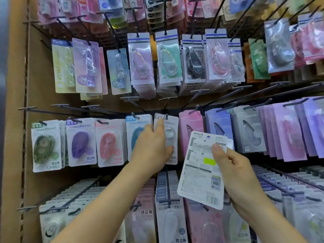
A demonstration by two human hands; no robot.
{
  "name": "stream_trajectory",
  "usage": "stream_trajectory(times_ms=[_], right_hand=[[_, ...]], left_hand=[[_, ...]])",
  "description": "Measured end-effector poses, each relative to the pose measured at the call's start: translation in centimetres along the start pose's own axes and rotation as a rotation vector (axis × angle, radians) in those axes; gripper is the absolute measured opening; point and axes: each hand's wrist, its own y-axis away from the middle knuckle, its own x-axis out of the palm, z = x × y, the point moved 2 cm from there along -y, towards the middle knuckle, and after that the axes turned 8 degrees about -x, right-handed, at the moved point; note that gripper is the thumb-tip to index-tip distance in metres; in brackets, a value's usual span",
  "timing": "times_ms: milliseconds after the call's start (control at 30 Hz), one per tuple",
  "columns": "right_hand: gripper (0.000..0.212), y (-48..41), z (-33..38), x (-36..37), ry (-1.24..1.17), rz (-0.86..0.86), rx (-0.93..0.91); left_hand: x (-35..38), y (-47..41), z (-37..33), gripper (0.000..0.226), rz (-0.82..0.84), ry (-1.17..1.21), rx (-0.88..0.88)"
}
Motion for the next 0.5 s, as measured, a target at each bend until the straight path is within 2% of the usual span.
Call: stream_trajectory(times_ms=[67, 233, 333, 500], right_hand=[[0.034, 0.1, 0.0, 0.0, -0.019, -0.007, 0.006], [0.034, 0.0, -0.3, -0.2, -0.037, -0.033, 0.017], [0.034, -0.1, -0.4, -0.3, -0.037, -0.046, 0.012], [0.033, -0.4, -0.3, -0.4, -0.041, -0.054, 0.002]], left_hand=[[0.4, -0.4, -0.2, 0.082, -0.078, -0.180, 0.036], [1.1, -1.1, -0.4, 0.056, -0.261, -0.520, 0.075], [1.4, -1.8, -0.6, 0.039, -0.331, -0.555, 0.096], [2.9, -3.0, -0.7, 0.041, -0.350, -0.527, 0.047]])
